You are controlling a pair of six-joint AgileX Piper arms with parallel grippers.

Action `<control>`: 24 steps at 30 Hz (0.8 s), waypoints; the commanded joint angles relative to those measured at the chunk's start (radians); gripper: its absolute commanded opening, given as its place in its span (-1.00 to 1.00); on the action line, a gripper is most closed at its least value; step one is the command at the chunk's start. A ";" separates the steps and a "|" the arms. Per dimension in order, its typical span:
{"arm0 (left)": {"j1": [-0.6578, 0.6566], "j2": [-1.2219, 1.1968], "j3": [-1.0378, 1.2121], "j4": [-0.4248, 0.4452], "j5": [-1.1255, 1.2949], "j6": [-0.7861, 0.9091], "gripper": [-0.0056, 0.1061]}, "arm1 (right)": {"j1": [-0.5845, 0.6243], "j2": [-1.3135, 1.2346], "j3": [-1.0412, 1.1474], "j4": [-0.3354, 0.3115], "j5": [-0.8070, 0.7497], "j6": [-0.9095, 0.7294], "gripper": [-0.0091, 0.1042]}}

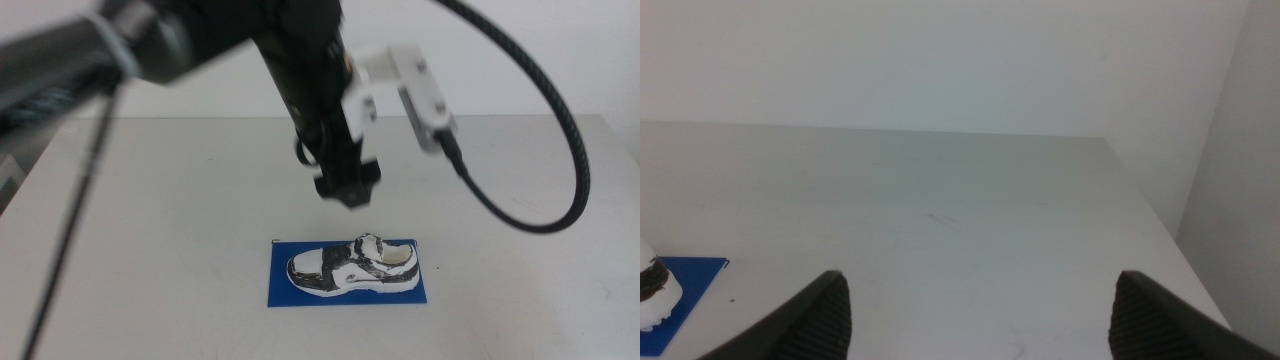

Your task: Use one arm to grab the shoe from the table and place it on the mat.

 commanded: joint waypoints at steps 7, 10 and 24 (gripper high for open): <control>0.000 -0.226 -0.046 0.135 0.081 -0.066 0.78 | -0.005 -0.020 -0.010 -0.008 -0.079 -0.013 0.33; 0.000 -0.291 -0.044 0.227 0.081 -0.196 0.78 | -0.005 -0.020 -0.010 -0.008 -0.079 -0.013 0.33; 0.333 -0.762 0.411 0.313 -0.235 -0.565 0.78 | -0.005 -0.020 -0.010 -0.008 -0.079 -0.013 0.33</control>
